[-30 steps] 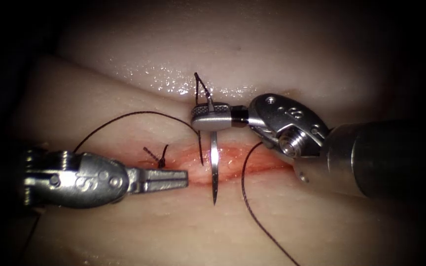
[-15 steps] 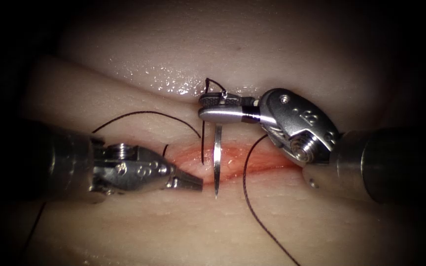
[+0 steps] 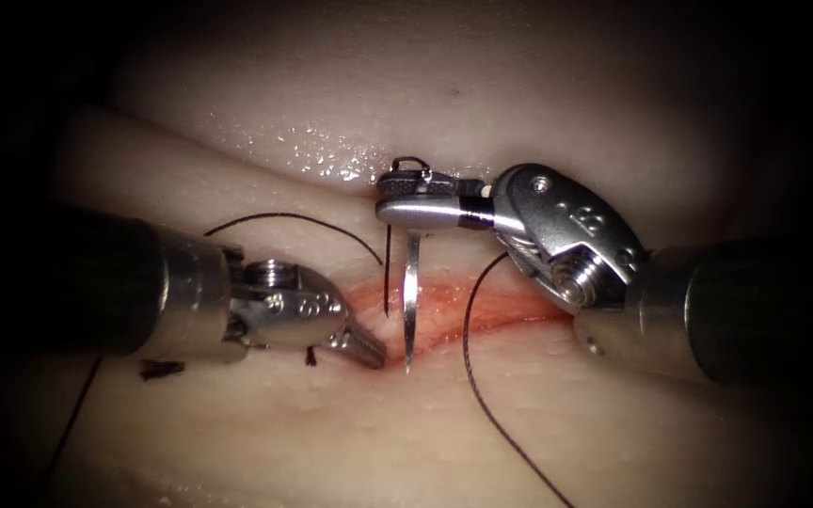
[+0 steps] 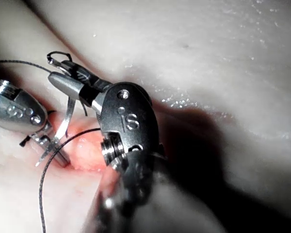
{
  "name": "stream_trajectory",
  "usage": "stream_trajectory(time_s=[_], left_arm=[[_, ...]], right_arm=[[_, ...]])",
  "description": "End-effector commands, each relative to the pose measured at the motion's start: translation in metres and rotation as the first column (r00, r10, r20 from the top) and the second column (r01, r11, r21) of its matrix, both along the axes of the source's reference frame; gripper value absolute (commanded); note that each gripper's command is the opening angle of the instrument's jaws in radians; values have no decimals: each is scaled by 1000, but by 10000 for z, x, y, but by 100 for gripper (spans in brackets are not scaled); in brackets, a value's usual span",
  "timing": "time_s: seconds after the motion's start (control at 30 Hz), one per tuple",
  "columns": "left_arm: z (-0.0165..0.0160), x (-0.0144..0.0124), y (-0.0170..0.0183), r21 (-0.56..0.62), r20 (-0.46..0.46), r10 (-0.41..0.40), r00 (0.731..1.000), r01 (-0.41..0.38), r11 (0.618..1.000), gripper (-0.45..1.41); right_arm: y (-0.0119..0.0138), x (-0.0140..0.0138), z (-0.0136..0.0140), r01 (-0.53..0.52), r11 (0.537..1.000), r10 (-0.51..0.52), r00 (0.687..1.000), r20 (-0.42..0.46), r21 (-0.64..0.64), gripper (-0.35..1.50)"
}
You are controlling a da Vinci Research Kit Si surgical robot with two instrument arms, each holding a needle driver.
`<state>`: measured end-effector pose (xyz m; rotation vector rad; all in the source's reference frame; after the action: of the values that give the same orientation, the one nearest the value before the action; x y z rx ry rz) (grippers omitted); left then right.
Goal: Wound Closure
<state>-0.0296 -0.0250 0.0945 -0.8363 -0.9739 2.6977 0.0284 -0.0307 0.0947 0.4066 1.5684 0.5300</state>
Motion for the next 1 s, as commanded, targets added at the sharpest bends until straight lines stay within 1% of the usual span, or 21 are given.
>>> stream_trajectory(time_s=[0.03, 0.07, 0.1, 0.17, 0.2, 0.33, 0.4, 0.5, 0.57, 0.6, 0.63, 0.7, 0.8, 1.0], left_arm=[[9, -5, 1, 3, 2, 0, 1000, 0, 1000, -45], [11, -5, 4, 9, 4, 0, 1000, -1, 1000, -45], [15, -5, 12, -12, -8, -2, 1000, 2, 1000, -45], [17, -6, 15, -22, -13, -5, 1000, 4, 1000, -45], [21, -7, 20, -40, -33, -3, 999, 2, 999, -45], [25, -8, 16, -41, -67, 23, 997, -26, 999, -45], [25, -8, 10, -38, -95, 48, 994, -52, 998, -45], [23, -4, 3, -6, -136, 112, 984, -114, 993, -45], [22, -2, 1, 5, -159, 140, 977, -141, 990, -45], [21, -1, 1, 8, -171, 152, 973, -153, 988, -15], [21, 1, 1, -12, -206, 162, 965, -168, 986, 10], [21, 3, -2, -5, -245, 181, 953, -187, 982, 29], [20, 4, -7, 3, -252, 194, 948, -199, 980, 56], [21, 0, -10, 34, -236, 205, 950, -203, 979, 61]], right_arm=[[-3, 9, 6, 2, 1000, -2, 1000, -2, -8, -35], [-4, 9, 5, 2, 1000, -2, 1000, -2, -8, -35], [-5, 9, 5, 2, 1000, -2, 1000, -2, -20, -35], [-5, 9, 6, 2, 1000, -2, 1000, -2, -21, -35], [-8, 10, 6, 2, 999, -2, 1000, -2, -35, -35], [-14, 12, 11, 0, 997, 0, 1000, 1, -80, -35], [-15, 13, 17, -4, 992, 5, 1000, 6, -127, -35], [-9, 11, 24, -14, 977, 17, 1000, 12, -211, -35], [-7, 10, 26, -20, 971, 25, 1000, 19, -240, -35], [-6, 10, 27, -20, 968, 26, 999, 20, -251, -35], [-7, 10, 29, -24, 961, 31, 999, 20, -274, -35], [-10, 11, 31, -22, 958, 30, 999, 25, -285, -35], [-17, 12, 34, -20, 954, 31, 999, 33, -299, -35], [-28, 15, 45, -24, 935, 46, 997, 54, -353, -35]])
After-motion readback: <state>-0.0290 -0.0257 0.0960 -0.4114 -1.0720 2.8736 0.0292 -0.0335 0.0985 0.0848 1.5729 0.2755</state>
